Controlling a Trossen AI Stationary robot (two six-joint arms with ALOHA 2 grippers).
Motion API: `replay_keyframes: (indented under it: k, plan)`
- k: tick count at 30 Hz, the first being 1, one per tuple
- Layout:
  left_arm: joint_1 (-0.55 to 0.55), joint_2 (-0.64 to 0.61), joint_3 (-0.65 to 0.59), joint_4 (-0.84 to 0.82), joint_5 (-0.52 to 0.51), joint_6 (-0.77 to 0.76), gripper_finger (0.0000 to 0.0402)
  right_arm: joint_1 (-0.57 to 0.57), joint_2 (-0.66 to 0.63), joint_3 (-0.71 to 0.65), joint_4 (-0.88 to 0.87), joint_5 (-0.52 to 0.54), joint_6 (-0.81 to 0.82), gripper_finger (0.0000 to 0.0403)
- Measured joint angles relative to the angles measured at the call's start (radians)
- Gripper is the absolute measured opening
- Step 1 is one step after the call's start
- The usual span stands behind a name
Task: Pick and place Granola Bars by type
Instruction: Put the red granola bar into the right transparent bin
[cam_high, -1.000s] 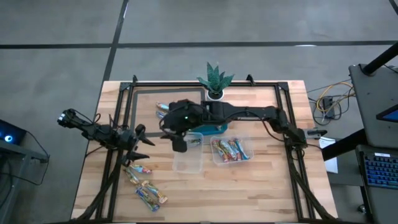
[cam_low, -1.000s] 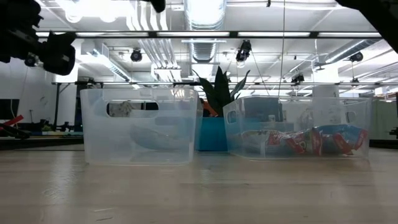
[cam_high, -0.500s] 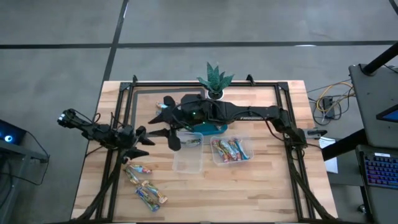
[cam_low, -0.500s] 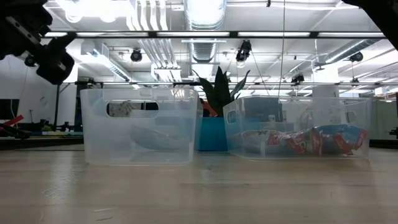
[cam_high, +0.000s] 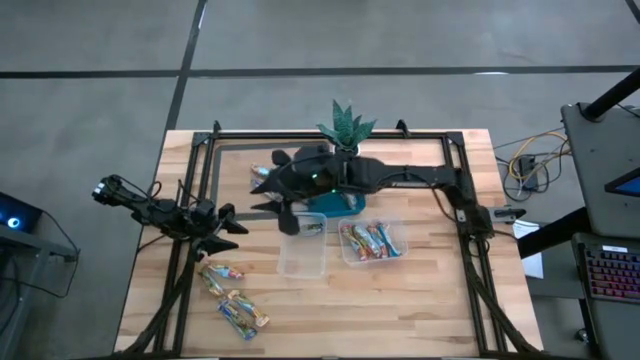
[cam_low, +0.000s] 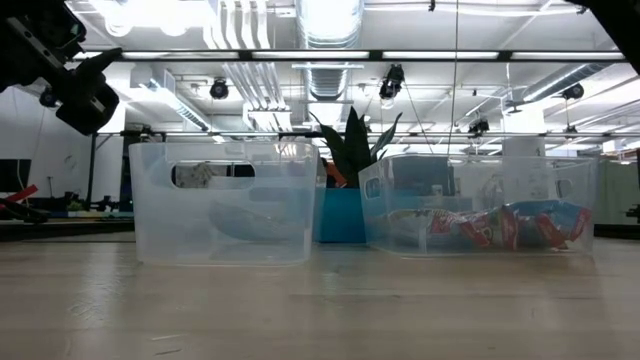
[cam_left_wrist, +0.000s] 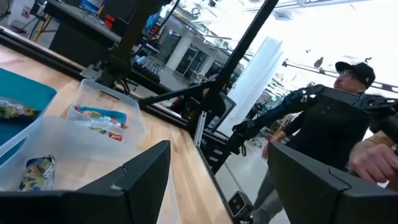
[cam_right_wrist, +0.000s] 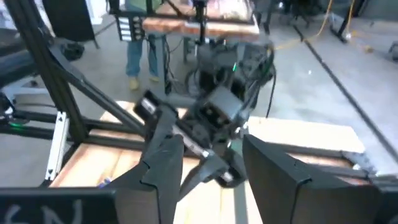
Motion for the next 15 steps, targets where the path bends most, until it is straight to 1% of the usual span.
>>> replay_keyframes:
  k: [3,6,11,15]
  plan:
    - [0.0,0.0,0.0,0.001,-0.004,0.006,0.025,0.0,-0.04,-0.039,0.016,-0.023,-0.012,0.0144]
    - [0.0,0.0,0.0,0.002,-0.017,0.006,0.025,0.001,-0.087,-0.132,0.074,-0.023,-0.003,0.0135]
    - [0.0,0.0,0.0,0.0,-0.02,0.013,0.025,0.002,-0.23,-0.367,0.266,-0.015,0.041,0.0121]
    - [0.0,0.0,0.0,0.002,-0.024,0.007,0.025,0.005,-0.344,-0.546,0.356,0.008,0.073,0.0116]
